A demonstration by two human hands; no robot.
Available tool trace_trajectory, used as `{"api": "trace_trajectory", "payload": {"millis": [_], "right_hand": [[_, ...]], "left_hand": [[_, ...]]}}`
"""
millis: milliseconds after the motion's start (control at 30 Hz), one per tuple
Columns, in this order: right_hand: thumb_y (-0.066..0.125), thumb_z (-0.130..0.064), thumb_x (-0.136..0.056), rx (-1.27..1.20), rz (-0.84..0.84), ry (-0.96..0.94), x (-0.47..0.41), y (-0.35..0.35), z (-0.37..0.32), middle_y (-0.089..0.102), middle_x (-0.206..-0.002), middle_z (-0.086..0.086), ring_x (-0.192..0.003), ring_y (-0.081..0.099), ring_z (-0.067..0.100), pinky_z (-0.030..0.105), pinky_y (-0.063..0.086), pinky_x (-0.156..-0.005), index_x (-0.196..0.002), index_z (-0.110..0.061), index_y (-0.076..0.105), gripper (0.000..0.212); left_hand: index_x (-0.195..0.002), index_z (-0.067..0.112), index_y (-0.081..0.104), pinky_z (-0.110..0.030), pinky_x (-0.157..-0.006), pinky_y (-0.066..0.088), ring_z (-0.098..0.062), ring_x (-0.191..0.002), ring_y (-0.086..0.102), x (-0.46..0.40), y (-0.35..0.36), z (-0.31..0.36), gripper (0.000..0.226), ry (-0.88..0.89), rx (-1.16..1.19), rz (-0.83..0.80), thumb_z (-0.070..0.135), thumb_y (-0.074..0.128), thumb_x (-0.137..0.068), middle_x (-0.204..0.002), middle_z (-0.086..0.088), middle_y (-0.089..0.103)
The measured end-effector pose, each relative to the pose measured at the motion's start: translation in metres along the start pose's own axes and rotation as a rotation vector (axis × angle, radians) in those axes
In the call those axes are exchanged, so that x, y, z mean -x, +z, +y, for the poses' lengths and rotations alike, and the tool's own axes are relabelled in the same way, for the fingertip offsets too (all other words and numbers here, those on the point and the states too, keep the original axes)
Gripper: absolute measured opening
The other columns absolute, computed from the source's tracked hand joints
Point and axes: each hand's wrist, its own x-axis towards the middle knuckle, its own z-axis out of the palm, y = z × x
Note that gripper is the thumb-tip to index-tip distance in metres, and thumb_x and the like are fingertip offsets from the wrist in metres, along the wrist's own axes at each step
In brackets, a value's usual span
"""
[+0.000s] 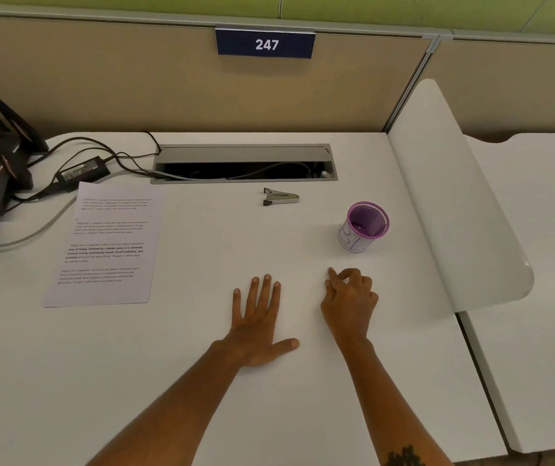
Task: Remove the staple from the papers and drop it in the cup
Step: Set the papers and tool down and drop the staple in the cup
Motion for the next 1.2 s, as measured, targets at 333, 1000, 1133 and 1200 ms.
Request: {"api": "trace_trajectory", "payload": {"millis": [333,1000,1133,1200], "right_hand": [[0.074,-0.011,-0.092,-0.266,-0.121,-0.003,-0.041,-0.009,0.02,0.076,-0.107,0.005,-0.097,0.066,0.026,0.035,0.055,-0.086,-0.11,-0.01,0.079,0.019],[0.077,0.003,-0.086,-0.041,-0.202,-0.267,-0.064,-0.003,0.014,0.072,-0.085,0.008,-0.079,0.061,0.028,0.038,0.057,-0.063,-0.084,-0.006,0.076,0.009],[0.074,0.01,-0.081,0.048,-0.241,-0.242,-0.059,-0.005,0.006,0.067,-0.084,0.011,-0.077,0.059,0.028,0.037,0.052,-0.058,-0.083,-0.005,0.07,0.016],[0.073,0.011,-0.079,0.082,-0.256,-0.238,-0.057,-0.004,0.005,0.066,-0.085,0.01,-0.077,0.058,0.028,0.037,0.051,-0.057,-0.086,-0.006,0.068,0.02]], "left_hand": [[-0.156,0.017,-0.036,-0.063,-0.122,-0.023,-0.03,-0.149,-0.045,0.001,-0.002,0.0,0.122,0.01,0.008,-0.004,0.088,0.036,-0.087,-0.161,-0.007,-0.049],[-0.156,0.018,-0.036,-0.062,-0.122,-0.024,-0.029,-0.149,-0.045,0.001,-0.001,0.0,0.122,0.001,0.0,-0.001,0.089,0.034,-0.086,-0.161,-0.006,-0.049],[-0.156,0.018,-0.036,-0.063,-0.122,-0.023,-0.028,-0.149,-0.046,0.002,-0.003,0.001,0.122,0.003,0.011,-0.001,0.088,0.036,-0.086,-0.161,-0.005,-0.049],[-0.156,0.018,-0.037,-0.063,-0.122,-0.023,-0.028,-0.148,-0.046,0.002,-0.003,0.001,0.122,0.004,0.014,-0.005,0.088,0.036,-0.087,-0.161,-0.005,-0.05]]}}
